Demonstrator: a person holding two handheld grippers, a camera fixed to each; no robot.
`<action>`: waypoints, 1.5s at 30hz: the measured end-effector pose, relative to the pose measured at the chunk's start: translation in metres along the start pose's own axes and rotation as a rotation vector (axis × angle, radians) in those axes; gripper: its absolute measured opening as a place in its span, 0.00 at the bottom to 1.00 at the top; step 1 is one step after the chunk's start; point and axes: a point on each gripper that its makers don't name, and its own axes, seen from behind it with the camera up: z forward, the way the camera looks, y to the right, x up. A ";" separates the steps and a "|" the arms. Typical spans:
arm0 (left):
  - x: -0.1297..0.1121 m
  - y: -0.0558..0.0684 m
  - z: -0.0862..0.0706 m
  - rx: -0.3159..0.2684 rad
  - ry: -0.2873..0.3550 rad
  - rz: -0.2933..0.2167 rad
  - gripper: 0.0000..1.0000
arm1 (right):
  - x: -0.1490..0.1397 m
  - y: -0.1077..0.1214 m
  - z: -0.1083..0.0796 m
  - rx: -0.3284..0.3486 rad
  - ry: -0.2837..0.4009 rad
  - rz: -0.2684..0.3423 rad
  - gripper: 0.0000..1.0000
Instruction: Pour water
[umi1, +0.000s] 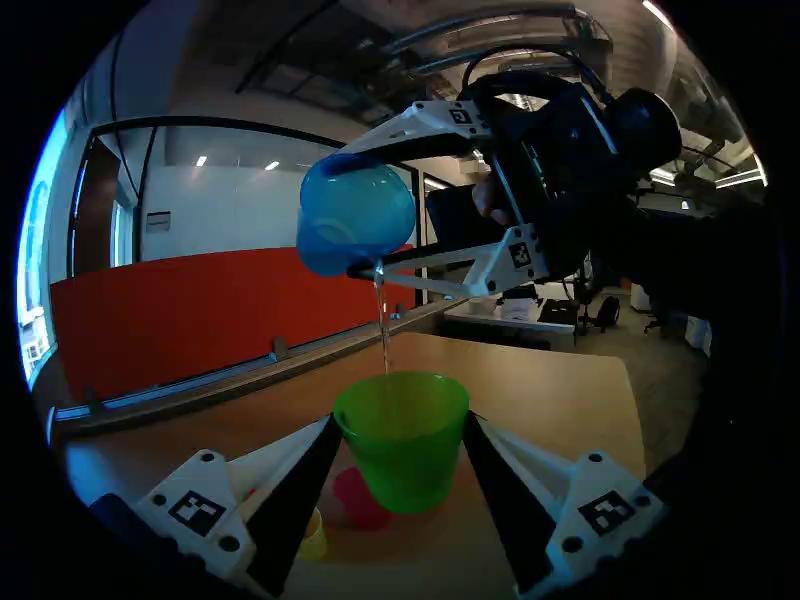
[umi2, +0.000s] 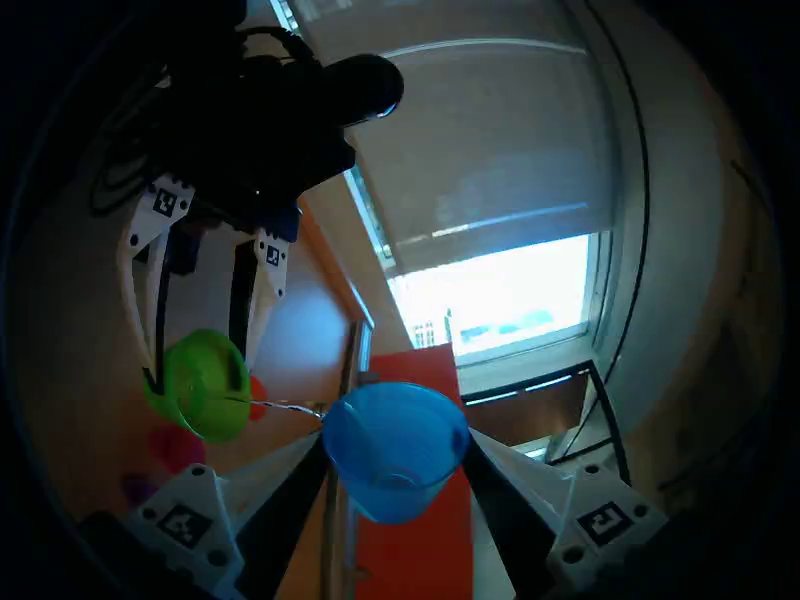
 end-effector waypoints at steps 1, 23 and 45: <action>0.000 0.000 0.000 0.000 0.000 0.000 0.86 | 0.000 0.000 0.000 -0.001 0.000 -0.003 0.91; 0.000 0.000 -0.001 0.003 -0.001 0.001 0.86 | 0.003 0.004 0.001 -0.009 0.005 -0.047 0.91; -0.001 0.000 0.000 0.003 -0.004 0.001 0.86 | 0.003 0.006 0.000 -0.016 0.004 -0.089 0.91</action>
